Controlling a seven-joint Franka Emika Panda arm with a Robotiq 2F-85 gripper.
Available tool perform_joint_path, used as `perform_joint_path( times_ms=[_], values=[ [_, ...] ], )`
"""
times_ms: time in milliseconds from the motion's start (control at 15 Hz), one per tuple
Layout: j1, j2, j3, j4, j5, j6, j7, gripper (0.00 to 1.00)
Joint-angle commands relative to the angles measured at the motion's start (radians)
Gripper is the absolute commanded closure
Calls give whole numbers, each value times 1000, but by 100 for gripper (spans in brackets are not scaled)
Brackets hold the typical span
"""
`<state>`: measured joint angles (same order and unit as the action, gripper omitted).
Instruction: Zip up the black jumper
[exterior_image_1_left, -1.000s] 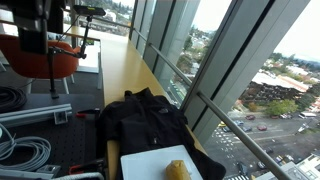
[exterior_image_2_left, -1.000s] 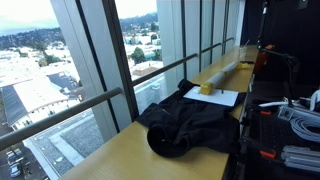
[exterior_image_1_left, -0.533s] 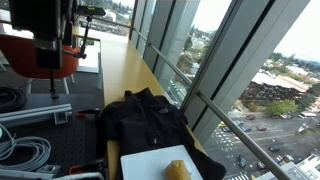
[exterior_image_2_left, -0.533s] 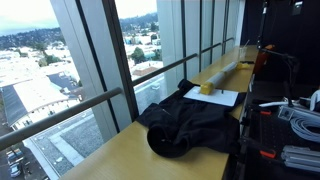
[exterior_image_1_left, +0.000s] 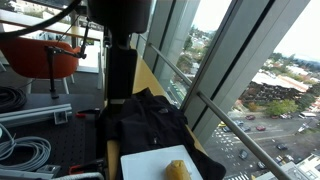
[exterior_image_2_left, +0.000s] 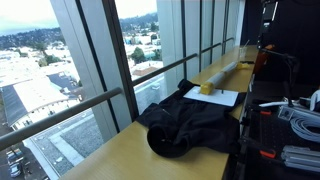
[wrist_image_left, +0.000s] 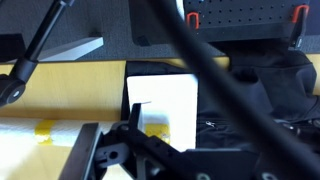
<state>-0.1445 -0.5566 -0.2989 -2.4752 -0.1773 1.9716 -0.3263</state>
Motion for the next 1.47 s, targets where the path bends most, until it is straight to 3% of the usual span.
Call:
perform_joint_path(
  times_ms=[0,600,1000,1400],
  values=[
    [32,169,-15,67,87,122,-32,0],
    [72,566,80,198,253,359,-10,0],
    [67,760,181,318,233,407,55,0],
    [68,862,232,341,216,461,97,0]
  ],
)
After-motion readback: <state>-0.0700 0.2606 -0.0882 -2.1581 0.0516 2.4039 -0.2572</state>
